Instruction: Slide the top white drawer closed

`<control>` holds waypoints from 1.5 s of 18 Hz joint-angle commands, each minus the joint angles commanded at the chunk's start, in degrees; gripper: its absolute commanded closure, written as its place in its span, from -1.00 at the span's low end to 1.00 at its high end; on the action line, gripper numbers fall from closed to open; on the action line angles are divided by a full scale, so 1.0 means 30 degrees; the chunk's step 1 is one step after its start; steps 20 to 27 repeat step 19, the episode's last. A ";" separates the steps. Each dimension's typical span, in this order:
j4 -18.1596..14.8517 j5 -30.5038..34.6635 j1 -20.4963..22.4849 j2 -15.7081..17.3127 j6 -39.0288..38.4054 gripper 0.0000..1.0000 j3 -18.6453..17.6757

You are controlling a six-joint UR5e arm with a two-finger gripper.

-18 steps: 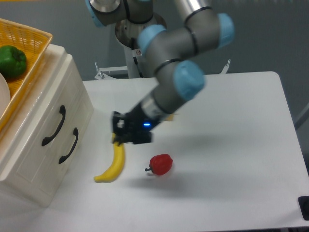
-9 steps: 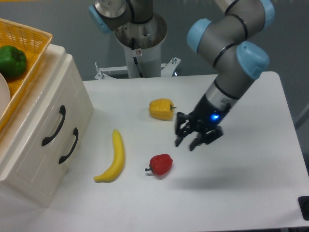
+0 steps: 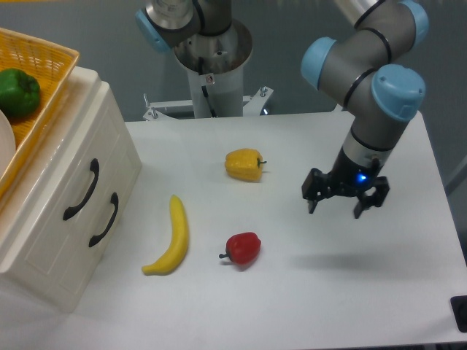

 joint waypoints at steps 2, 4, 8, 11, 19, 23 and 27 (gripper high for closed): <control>-0.0059 0.1668 0.0000 -0.0147 0.2169 -1.00 0.0148; -0.0059 0.2114 0.0000 -0.0469 0.4249 -1.00 0.0352; -0.0030 0.2086 0.0261 -0.1084 0.8967 -1.00 0.1639; -0.0030 0.2056 0.0293 -0.2136 0.9678 -1.00 0.2665; -0.0264 0.3574 0.0264 -0.3517 1.2344 -1.00 0.4103; -0.0264 0.3574 0.0264 -0.3517 1.2344 -1.00 0.4103; -0.0264 0.3574 0.0264 -0.3517 1.2344 -1.00 0.4103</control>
